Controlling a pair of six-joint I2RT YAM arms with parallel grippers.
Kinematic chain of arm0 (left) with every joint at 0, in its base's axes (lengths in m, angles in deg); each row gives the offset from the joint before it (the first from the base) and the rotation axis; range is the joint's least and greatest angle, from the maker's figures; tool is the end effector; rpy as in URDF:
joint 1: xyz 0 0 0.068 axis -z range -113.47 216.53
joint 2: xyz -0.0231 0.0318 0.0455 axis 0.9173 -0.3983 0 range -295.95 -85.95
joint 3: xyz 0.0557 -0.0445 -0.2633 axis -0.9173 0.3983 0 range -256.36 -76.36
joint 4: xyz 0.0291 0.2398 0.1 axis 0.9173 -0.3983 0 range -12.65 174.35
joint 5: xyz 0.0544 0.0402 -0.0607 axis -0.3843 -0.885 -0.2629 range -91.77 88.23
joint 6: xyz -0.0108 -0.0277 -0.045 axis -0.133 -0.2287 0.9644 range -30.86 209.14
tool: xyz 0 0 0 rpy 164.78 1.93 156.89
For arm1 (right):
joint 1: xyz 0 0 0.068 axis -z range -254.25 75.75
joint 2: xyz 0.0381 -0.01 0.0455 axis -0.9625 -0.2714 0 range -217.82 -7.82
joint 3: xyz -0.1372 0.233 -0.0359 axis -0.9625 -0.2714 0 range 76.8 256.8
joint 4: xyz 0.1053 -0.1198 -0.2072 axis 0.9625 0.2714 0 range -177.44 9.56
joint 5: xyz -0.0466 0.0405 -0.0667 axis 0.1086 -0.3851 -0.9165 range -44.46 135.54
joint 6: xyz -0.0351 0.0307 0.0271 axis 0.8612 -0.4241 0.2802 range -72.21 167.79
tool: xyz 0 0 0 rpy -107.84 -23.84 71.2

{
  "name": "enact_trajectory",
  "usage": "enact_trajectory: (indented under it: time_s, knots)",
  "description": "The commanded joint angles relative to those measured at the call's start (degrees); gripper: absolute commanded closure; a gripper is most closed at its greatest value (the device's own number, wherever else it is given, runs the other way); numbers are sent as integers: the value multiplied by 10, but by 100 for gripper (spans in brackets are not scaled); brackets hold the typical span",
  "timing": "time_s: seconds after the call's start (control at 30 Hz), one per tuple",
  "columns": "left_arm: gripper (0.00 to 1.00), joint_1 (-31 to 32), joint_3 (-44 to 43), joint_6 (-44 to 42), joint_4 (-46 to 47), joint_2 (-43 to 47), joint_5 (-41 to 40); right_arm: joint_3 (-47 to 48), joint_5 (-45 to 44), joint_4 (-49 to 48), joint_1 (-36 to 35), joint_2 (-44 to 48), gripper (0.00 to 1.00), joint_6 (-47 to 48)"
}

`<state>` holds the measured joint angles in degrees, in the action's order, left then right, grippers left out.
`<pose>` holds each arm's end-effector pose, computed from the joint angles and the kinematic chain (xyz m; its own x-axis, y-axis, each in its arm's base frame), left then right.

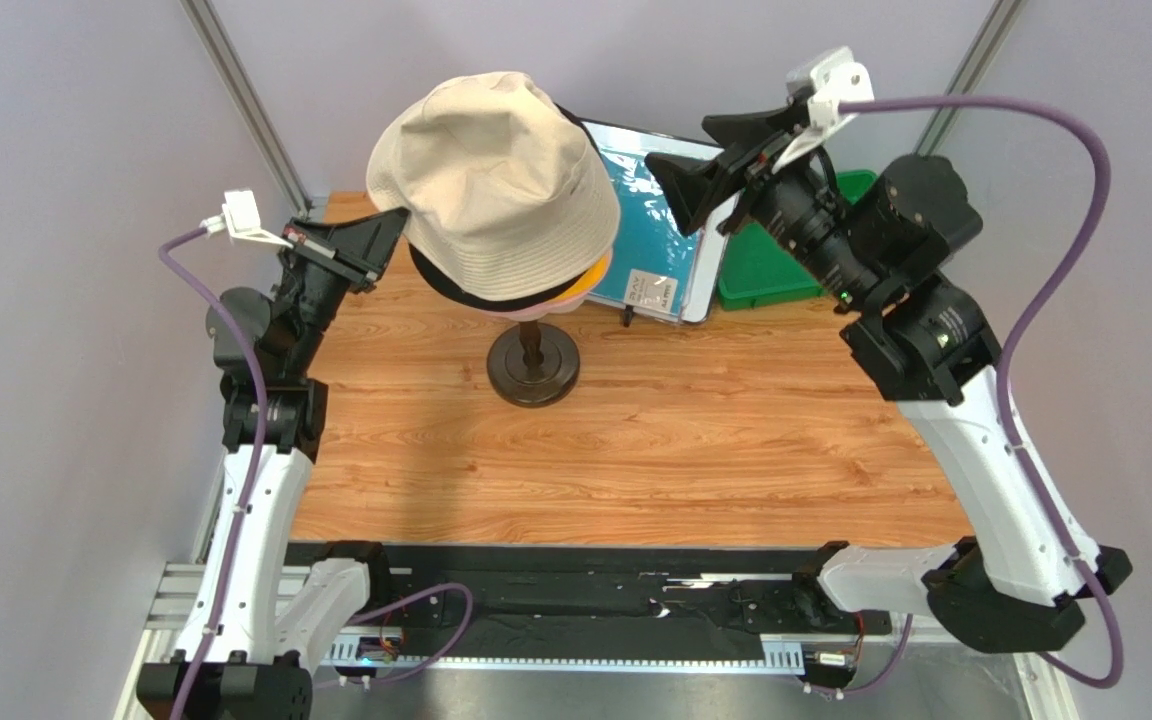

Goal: Stack the hats
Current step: Stack the hat on the hat.

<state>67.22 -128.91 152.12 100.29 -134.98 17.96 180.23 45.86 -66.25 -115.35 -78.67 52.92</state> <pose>0.1889 -0.0144 0.4236 -0.1423 -0.8368 -0.5286 0.4465 0.4223 -0.7888 0.1619 0.1416 0.5670 0.2075 0.0623 -0.9763 -0.6454 0.7586 -0.0888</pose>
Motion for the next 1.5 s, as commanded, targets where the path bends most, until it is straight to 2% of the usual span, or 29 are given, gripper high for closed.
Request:
enact_trajectory:
  time_s: [0.0,0.07,0.43,0.6,0.8,1.13,1.47]
  knots:
    - [100,-32,-54,-58,-54,-34,68,29,214,41,100,-61,27,-156]
    - [100,-40,-72,-79,-66,-51,78,27,273,15,135,-82,28,-203]
    - [100,-78,-219,-156,-126,-201,174,53,359,-96,182,-184,31,-311]
    - [100,-79,-256,-197,-174,-233,188,42,400,-180,191,-206,33,-364]
    - [100,-79,-315,-257,-250,-261,179,67,411,-207,194,-231,34,-380]
    - [100,-78,-332,-282,-272,-266,192,140,451,-225,194,-317,34,-416]
    - [100,-78,-336,-290,-274,-267,204,144,495,-270,193,-351,34,-465]
